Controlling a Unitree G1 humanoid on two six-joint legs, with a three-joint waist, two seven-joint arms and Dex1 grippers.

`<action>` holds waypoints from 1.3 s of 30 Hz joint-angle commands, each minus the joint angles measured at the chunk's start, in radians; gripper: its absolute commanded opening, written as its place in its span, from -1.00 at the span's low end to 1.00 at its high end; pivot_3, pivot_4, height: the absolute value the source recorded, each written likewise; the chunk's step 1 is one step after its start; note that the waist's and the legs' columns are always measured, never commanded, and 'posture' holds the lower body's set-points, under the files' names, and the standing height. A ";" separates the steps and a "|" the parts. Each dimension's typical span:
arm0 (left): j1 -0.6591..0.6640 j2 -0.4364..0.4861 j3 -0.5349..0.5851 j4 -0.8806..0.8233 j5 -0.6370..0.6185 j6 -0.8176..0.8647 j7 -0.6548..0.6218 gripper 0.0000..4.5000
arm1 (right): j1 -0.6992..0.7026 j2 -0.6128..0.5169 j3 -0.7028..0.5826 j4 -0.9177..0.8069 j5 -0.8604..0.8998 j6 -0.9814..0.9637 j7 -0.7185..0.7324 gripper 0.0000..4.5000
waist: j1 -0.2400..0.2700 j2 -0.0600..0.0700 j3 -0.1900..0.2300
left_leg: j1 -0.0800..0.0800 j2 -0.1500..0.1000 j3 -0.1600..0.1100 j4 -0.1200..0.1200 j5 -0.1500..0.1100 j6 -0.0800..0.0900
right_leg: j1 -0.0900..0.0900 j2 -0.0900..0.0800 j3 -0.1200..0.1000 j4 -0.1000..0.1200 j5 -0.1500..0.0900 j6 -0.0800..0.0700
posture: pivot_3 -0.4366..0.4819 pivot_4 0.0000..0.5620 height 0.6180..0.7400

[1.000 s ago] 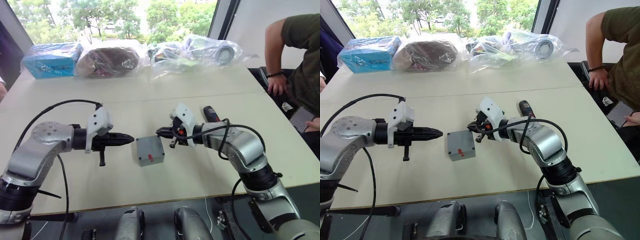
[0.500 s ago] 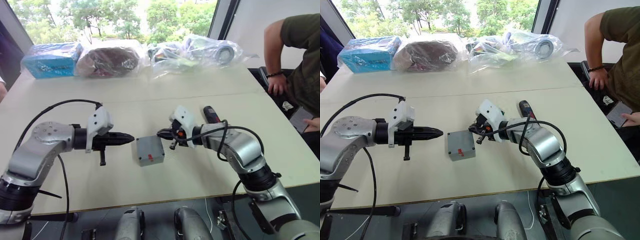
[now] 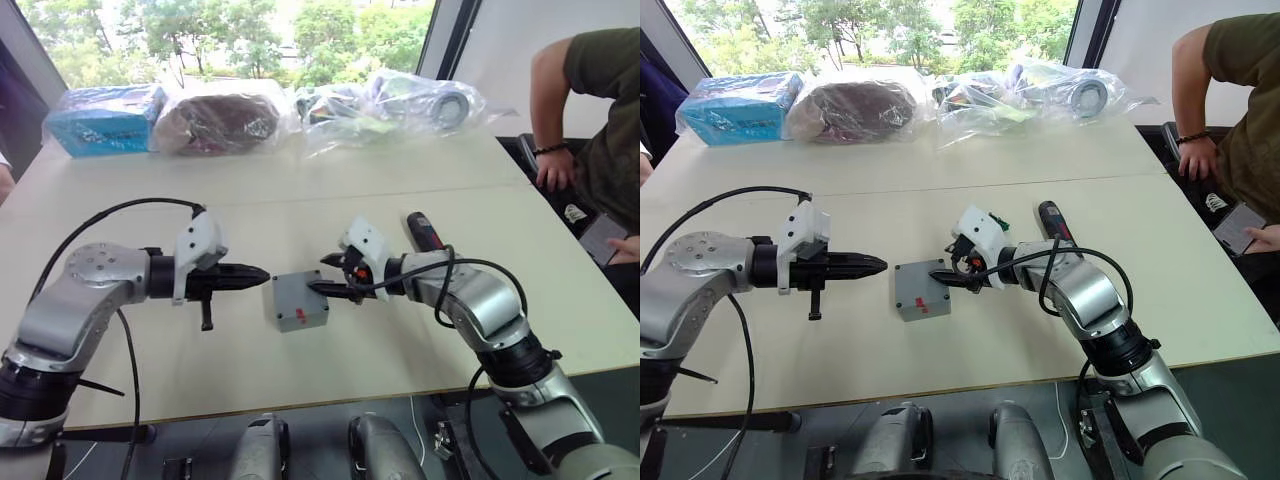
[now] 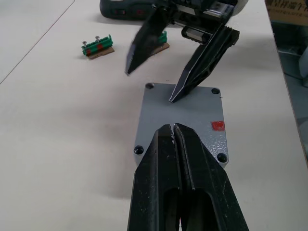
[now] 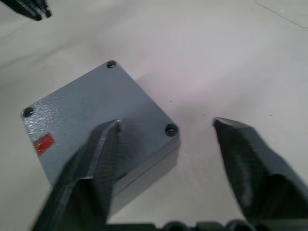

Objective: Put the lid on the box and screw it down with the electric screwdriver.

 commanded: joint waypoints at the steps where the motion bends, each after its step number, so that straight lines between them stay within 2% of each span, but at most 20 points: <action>1: -0.030 -0.013 0.000 -0.044 -0.033 0.004 -0.004 -1.00 | -0.056 -0.097 -0.141 -0.113 0.044 0.086 0.010 0.99 | 0.001 0.000 0.000 | 0.000 0.000 0.000 0.000 0.000 0.000 | 0.000 0.000 0.000 0.000 0.000 0.000 | -0.05 -0.47 1.00; 4: -0.052 -0.035 -0.019 -0.045 -0.028 -0.015 -0.005 -1.00 | -0.109 -0.229 -0.201 -0.086 0.047 0.184 0.033 0.99 | -0.003 -0.001 0.000 | 0.000 0.000 0.000 0.001 0.000 0.000 | 0.000 0.000 0.000 0.000 0.000 0.001 | -0.05 -0.47 1.00; 8: -0.088 -0.067 -0.041 -0.036 -0.027 -0.040 -0.014 -1.00 | -0.219 -0.470 -0.092 0.032 -0.014 0.272 0.120 0.99 | 0.004 0.003 0.002 | -0.001 -0.001 0.001 0.001 0.000 0.000 | 0.000 -0.001 0.000 0.000 -0.001 -0.002 | -0.05 -0.47 1.00; 13: -0.118 -0.106 -0.059 -0.044 -0.025 -0.043 0.005 -1.00 | -0.358 -0.551 0.056 0.241 -0.034 0.390 0.229 0.99 | -0.010 0.002 0.001 | 0.000 -0.001 0.002 0.002 0.000 0.000 | 0.000 0.000 0.001 -0.001 -0.001 -0.002 | -0.05 -0.47 1.00; 18: -0.111 -0.128 -0.068 -0.049 -0.021 -0.051 0.015 -1.00 | -0.514 -0.482 0.213 0.474 -0.047 0.529 0.276 0.99 | -0.008 0.003 0.002 | -0.001 0.000 0.002 0.001 0.000 0.000 | -0.003 0.002 0.001 0.000 0.001 0.000 | -0.05 -0.47 1.00; 24: -0.114 -0.143 -0.076 -0.051 -0.017 -0.049 0.026 -1.00 | -0.603 -0.398 0.329 0.711 -0.100 0.536 0.289 0.99 | -0.001 0.003 0.002 | -0.003 -0.001 0.001 0.001 0.000 0.000 | -0.003 0.002 0.001 0.000 0.001 0.000 | -0.05 -0.47 1.00; 30: -0.100 -0.126 -0.060 -0.065 -0.010 -0.060 0.031 -1.00 | -0.616 -0.285 0.398 0.890 -0.161 0.457 0.312 0.99 | -0.003 0.004 0.002 | -0.003 -0.002 0.002 0.002 0.000 0.000 | -0.003 0.001 0.001 0.000 0.002 0.001 | -0.05 -0.47 1.00; 35: -0.087 -0.121 -0.053 -0.094 -0.026 -0.048 0.049 -1.00 | -0.627 -0.203 0.384 1.039 -0.222 0.368 0.309 0.99 | -0.007 0.003 0.002 | -0.002 -0.001 0.003 0.002 0.000 0.000 | -0.003 0.002 0.001 0.001 0.002 0.001 | -0.05 -0.47 1.00; 39: -0.075 -0.110 -0.050 -0.098 -0.020 -0.057 0.050 -1.00 | -0.633 -0.167 0.367 1.108 -0.261 0.317 0.324 0.57 | -0.007 0.000 0.000 | 0.000 -0.001 0.003 0.003 0.000 0.000 | -0.001 0.002 0.001 0.001 0.002 0.000 | -0.05 -0.47 1.00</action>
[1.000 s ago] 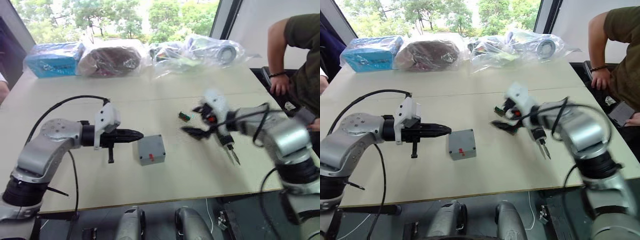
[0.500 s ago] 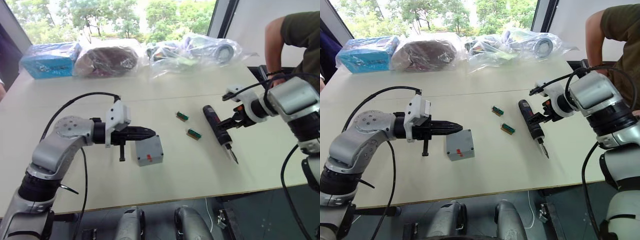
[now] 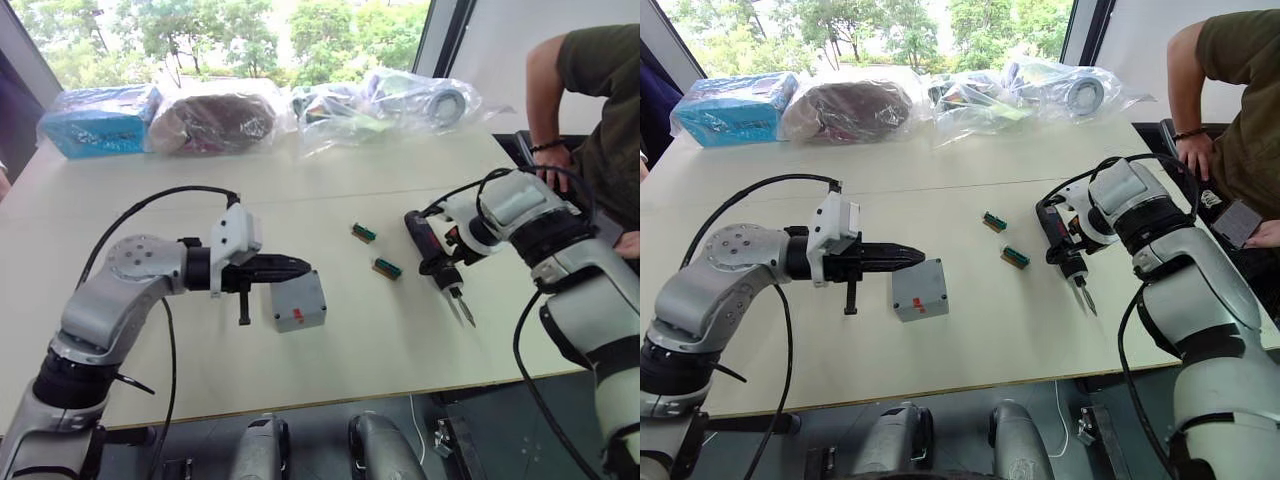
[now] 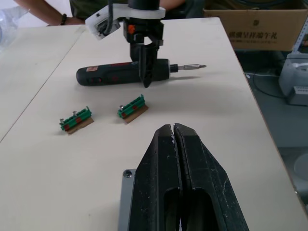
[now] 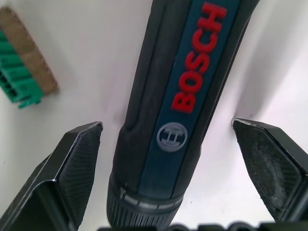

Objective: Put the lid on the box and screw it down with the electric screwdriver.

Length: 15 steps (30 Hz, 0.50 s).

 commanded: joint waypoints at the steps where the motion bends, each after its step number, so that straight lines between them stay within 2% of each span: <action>1: 0.000 0.019 0.026 -0.029 0.000 -0.015 0.003 -1.00 | -0.006 0.028 -0.024 0.050 -0.036 -0.053 0.021 0.41 | 0.000 0.000 0.000 | 0.000 0.000 0.000 0.000 0.000 0.000 | 0.000 0.000 0.000 0.000 0.000 0.000 | -0.05 -0.47 1.00; 5: 0.006 0.034 0.030 -0.029 -0.003 -0.014 -0.003 -1.00 | -0.030 0.023 -0.054 0.046 -0.061 -0.054 0.034 -0.13 | 0.000 0.000 0.000 | 0.001 0.000 0.000 0.000 0.000 0.000 | 0.001 0.000 0.000 0.000 0.001 0.000 | -0.05 -0.47 1.00; 10: 0.013 0.061 0.011 0.015 0.034 -0.052 -0.030 -1.00 | -0.078 -0.009 -0.170 -0.028 -0.054 -0.017 -0.009 -0.18 | 0.001 0.004 0.002 | 0.000 0.000 0.000 0.000 0.000 0.000 | -0.001 0.000 0.000 0.001 0.001 0.000 | -0.05 -0.47 1.00; 14: 0.016 0.068 0.005 0.054 0.051 -0.076 -0.055 -1.00 | -0.010 -0.046 -0.344 -0.350 0.011 0.058 -0.065 -0.18 | 0.005 0.007 0.004 | -0.004 0.000 0.000 0.000 0.000 0.000 | -0.007 -0.001 0.001 0.007 0.001 0.000 | -0.05 -0.47 1.00; 15: 0.017 0.072 0.005 0.065 0.056 -0.083 -0.063 -1.00 | 0.020 -0.023 -0.443 -0.440 0.042 0.061 -0.099 -0.18 | 0.005 0.007 0.004 | -0.004 -0.001 0.000 0.000 0.000 0.000 | -0.008 -0.001 0.001 0.008 0.001 0.000 | -0.05 -0.47 1.00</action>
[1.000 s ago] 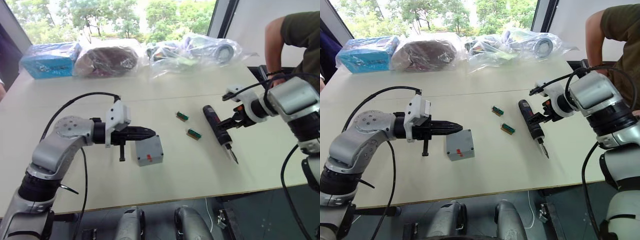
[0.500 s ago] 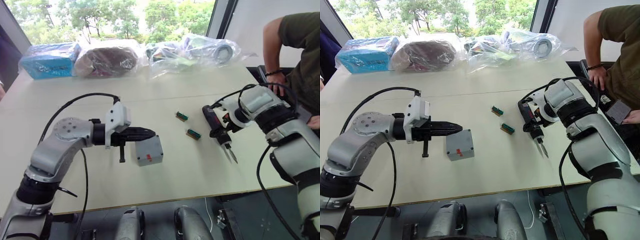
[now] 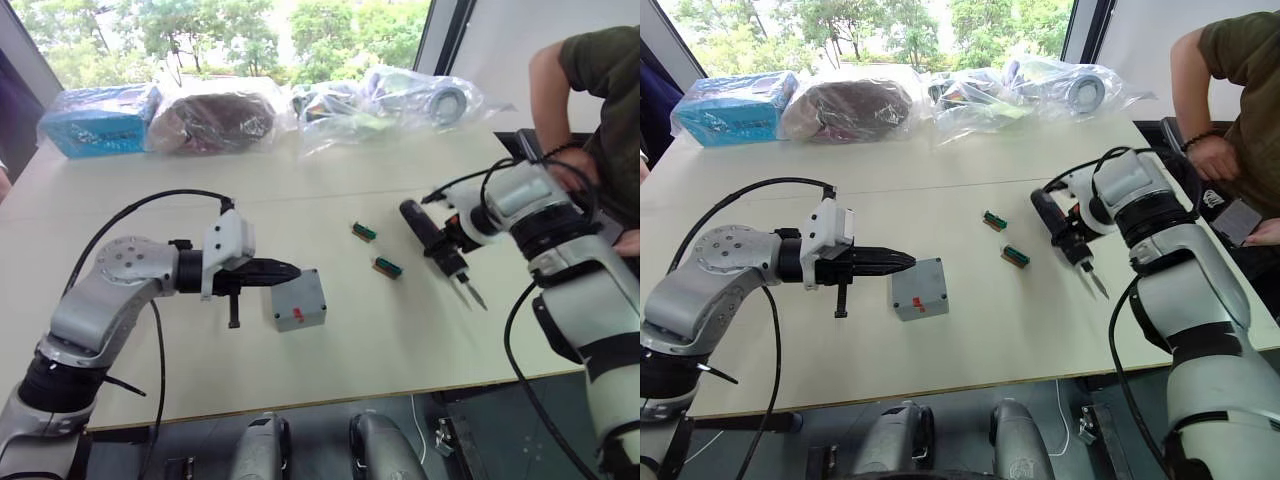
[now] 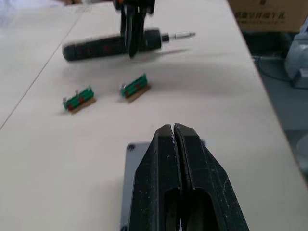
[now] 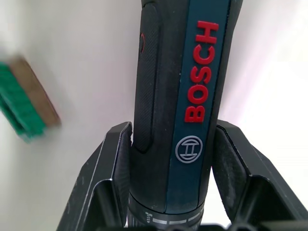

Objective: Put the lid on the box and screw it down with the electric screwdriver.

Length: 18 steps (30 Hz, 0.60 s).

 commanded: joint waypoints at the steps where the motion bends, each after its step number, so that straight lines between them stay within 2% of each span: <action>1: 0.002 0.021 0.004 0.022 0.021 -0.039 -0.033 -1.00 | 0.055 0.022 -0.308 -0.373 0.105 0.037 -0.084 -0.18 | 0.000 0.000 0.000 | 0.000 0.000 0.000 -0.001 0.000 0.000 | -0.001 0.001 0.000 0.000 0.000 0.000 | -0.05 -0.47 1.00; 3: 0.007 0.032 0.007 0.046 0.030 -0.053 -0.052 -1.00 | 0.109 0.087 -0.446 -0.537 0.148 0.037 -0.145 -0.18 | -0.002 0.000 0.000 | 0.000 0.001 0.000 -0.002 0.000 0.000 | -0.001 0.003 0.000 0.001 0.000 -0.001 | -0.05 -0.47 1.00; 5: 0.005 0.037 0.006 0.063 0.039 -0.059 -0.064 -1.00 | 0.191 0.154 -0.531 -0.696 0.159 -0.122 -0.221 -0.18 | -0.002 0.000 0.000 | 0.000 0.002 0.000 -0.001 0.000 0.000 | -0.002 0.005 0.000 0.004 -0.001 -0.002 | -0.05 -0.47 1.00; 9: 0.001 0.044 -0.004 0.086 0.051 -0.054 -0.081 -1.00 | 0.272 0.322 -0.669 -0.869 0.237 -0.257 -0.335 -0.18 | 0.001 0.000 0.000 | 0.000 0.002 0.000 -0.001 0.000 -0.001 | -0.002 0.004 0.000 0.004 -0.001 -0.002 | -0.05 -0.47 1.00; 13: 0.004 0.050 -0.003 0.093 0.050 -0.043 -0.102 -1.00 | 0.396 0.417 -0.631 -0.994 0.296 -0.420 -0.338 -0.18 | 0.003 -0.001 0.000 | 0.000 0.001 0.000 0.000 0.001 -0.001 | 0.000 0.003 -0.001 0.003 -0.001 -0.001 | -0.05 -0.47 1.00; 18: -0.026 0.009 -0.044 0.137 0.079 -0.038 -0.098 -1.00 | 0.517 0.542 -0.540 -1.062 0.341 -0.568 -0.350 -0.18 | -0.003 -0.001 -0.001 | 0.001 0.001 0.000 0.000 0.001 -0.001 | 0.000 0.003 -0.001 0.004 -0.001 -0.001 | -0.05 -0.47 1.00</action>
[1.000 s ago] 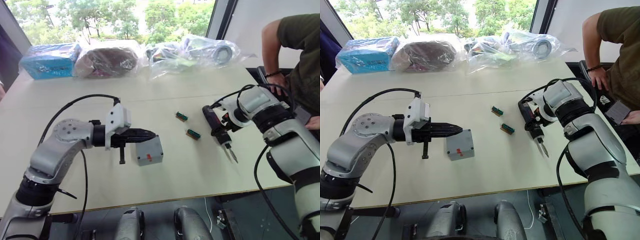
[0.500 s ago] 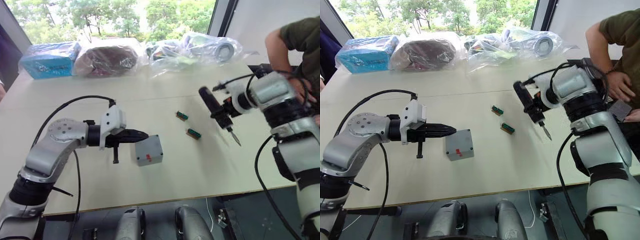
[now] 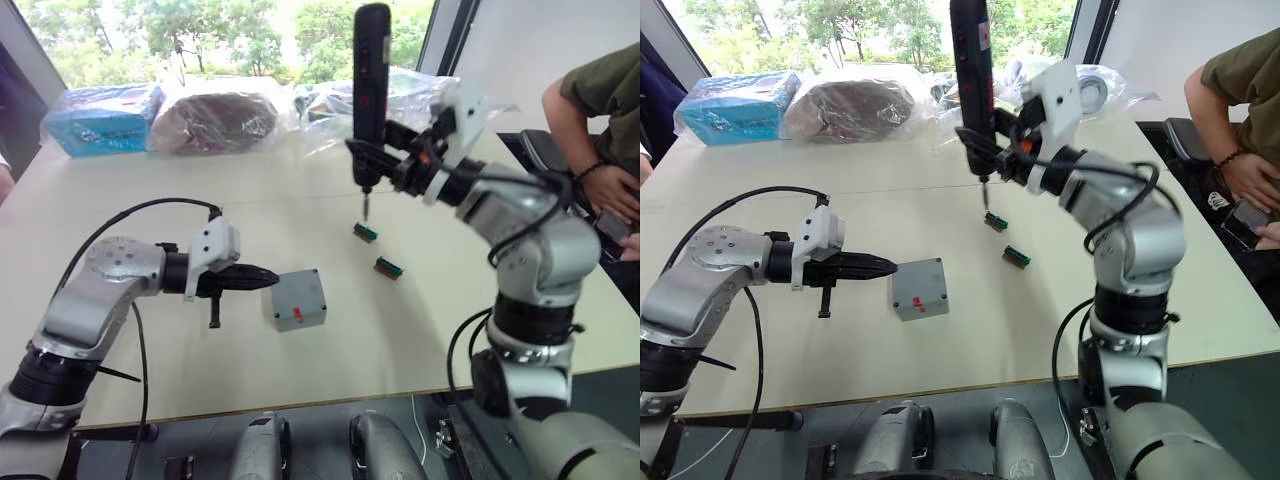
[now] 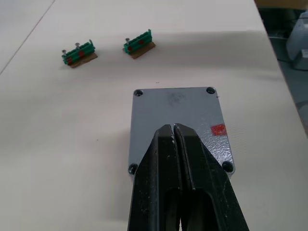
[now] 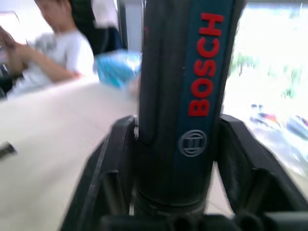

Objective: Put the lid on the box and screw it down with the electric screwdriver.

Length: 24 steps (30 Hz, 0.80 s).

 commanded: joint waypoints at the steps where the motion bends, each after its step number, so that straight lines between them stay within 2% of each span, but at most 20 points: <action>1: -0.019 -0.017 -0.036 0.027 0.021 -0.006 -0.006 -1.00 | 0.027 0.039 0.069 -0.083 0.028 -0.122 -0.009 -0.18 | 0.000 0.000 0.000 | 0.000 0.000 0.000 0.000 0.000 0.000 | 0.000 0.000 0.000 0.000 0.000 0.000 | -0.05 -0.47 1.00; 7: -0.025 -0.068 -0.090 0.110 0.080 -0.055 0.013 -1.00 | 0.081 0.103 0.113 -0.042 0.036 -0.176 -0.073 -0.18 | 0.002 0.000 0.000 | 0.001 0.000 0.000 0.000 0.000 0.000 | 0.000 0.001 0.000 0.000 0.000 0.000 | -0.05 -0.47 1.00; 13: -0.032 -0.116 -0.149 0.168 0.148 -0.109 0.019 -1.00 | 0.164 0.118 0.148 -0.032 0.010 -0.257 -0.120 -0.18 | 0.003 -0.001 -0.001 | 0.001 0.000 -0.001 0.001 0.000 0.000 | 0.002 0.000 -0.001 0.000 0.000 0.000 | -0.05 -0.47 1.00; 24: -0.028 -0.112 -0.155 0.185 0.165 -0.124 0.012 -1.00 | 0.224 0.115 0.203 -0.022 0.006 -0.330 -0.146 -0.18 | 0.001 -0.001 -0.001 | 0.002 0.001 -0.001 0.001 0.000 0.000 | 0.002 0.001 0.000 0.000 0.000 0.000 | -0.05 -0.47 1.00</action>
